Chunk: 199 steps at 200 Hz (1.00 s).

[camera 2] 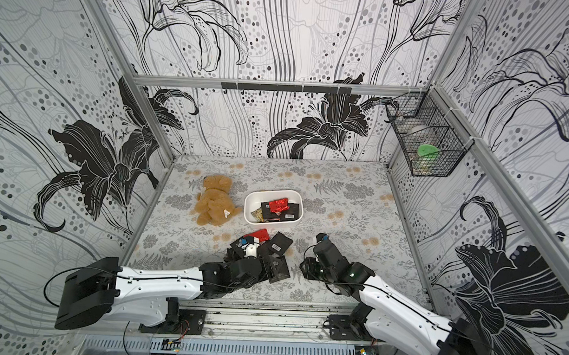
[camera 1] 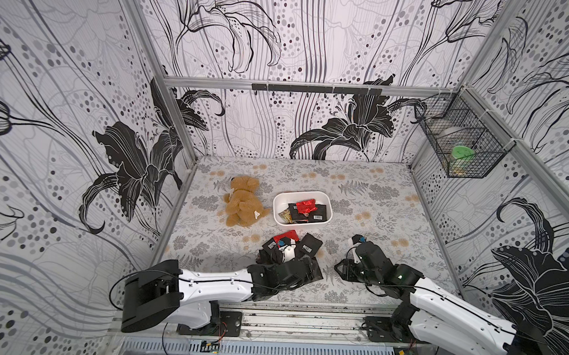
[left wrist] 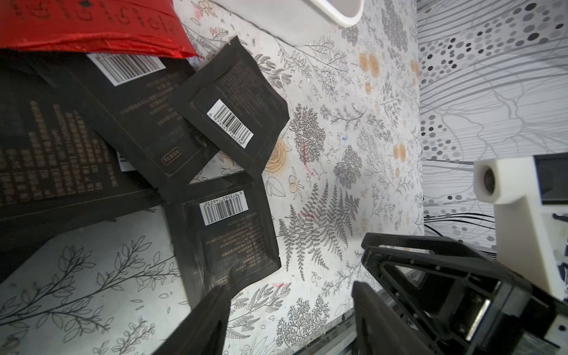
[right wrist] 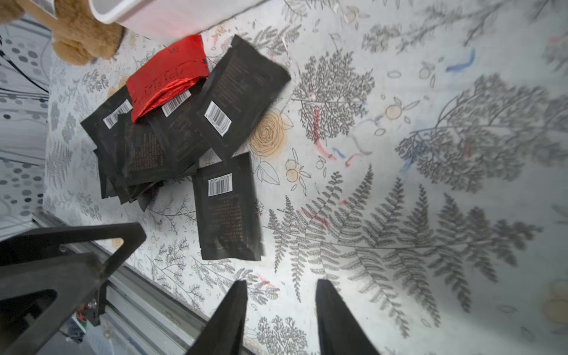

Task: Put the tea bags into the storage box
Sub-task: Pick up the tea bag from the center of the board.

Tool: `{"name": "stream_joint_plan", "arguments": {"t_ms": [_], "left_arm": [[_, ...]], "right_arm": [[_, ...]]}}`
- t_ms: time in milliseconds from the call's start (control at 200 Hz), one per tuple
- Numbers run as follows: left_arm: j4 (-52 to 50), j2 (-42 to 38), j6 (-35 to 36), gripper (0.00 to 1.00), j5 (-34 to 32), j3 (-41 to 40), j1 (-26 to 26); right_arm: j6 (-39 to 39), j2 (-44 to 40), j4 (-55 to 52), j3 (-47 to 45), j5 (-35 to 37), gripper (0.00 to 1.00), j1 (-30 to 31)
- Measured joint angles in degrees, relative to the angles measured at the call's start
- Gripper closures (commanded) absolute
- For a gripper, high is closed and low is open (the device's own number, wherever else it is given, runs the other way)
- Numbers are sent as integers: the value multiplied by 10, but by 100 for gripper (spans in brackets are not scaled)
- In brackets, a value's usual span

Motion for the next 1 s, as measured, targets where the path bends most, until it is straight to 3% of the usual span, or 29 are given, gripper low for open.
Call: {"name": "stream_joint_plan", "arguments": {"t_ms": [90, 300, 581, 996], "left_arm": [[-1, 12, -7, 54, 2, 0, 0], [0, 34, -15, 59, 4, 0, 3], [16, 81, -17, 78, 43, 1, 36], [68, 105, -41, 83, 82, -22, 71]], "right_arm": [[16, 15, 42, -23, -14, 59, 7], [35, 52, 99, -30, -20, 58, 19], [50, 113, 144, -28, -18, 57, 28], [50, 191, 172, 2, -7, 54, 43]]}}
